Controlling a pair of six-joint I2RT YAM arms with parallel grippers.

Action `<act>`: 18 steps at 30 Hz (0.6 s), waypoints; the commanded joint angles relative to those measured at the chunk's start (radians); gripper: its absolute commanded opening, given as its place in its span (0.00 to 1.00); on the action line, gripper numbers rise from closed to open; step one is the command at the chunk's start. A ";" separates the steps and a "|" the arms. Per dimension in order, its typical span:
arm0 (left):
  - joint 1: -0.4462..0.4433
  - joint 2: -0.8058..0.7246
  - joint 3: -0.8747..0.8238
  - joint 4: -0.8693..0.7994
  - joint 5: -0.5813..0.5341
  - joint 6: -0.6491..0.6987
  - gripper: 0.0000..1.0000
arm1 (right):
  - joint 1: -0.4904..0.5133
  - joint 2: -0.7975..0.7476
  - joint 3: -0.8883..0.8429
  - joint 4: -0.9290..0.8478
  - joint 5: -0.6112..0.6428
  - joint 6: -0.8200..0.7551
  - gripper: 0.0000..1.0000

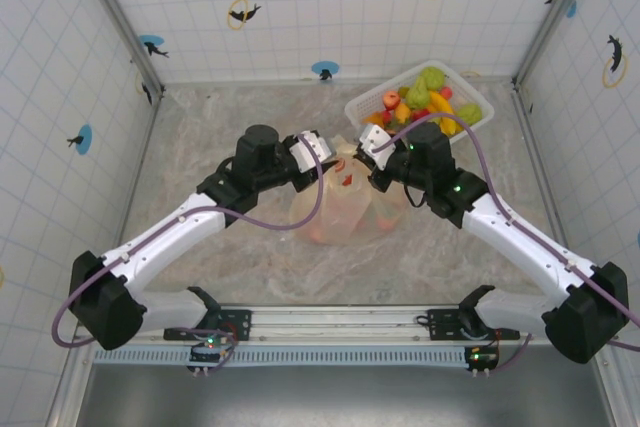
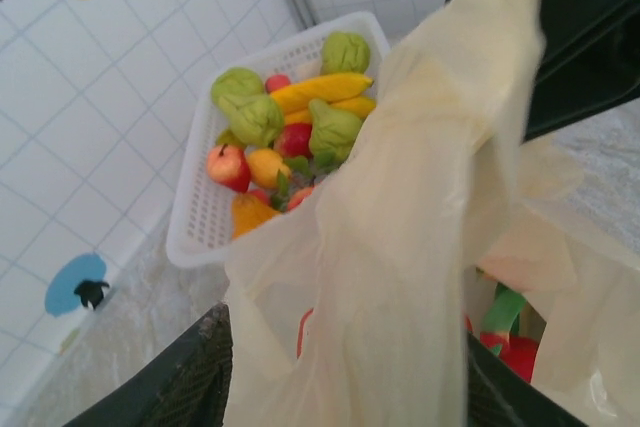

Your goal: Place the fake fruits into the plastic bag and tie a complex knot

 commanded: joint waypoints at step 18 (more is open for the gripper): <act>-0.007 -0.045 0.035 -0.042 0.125 -0.076 0.00 | 0.050 -0.017 -0.049 0.015 0.301 -0.089 0.00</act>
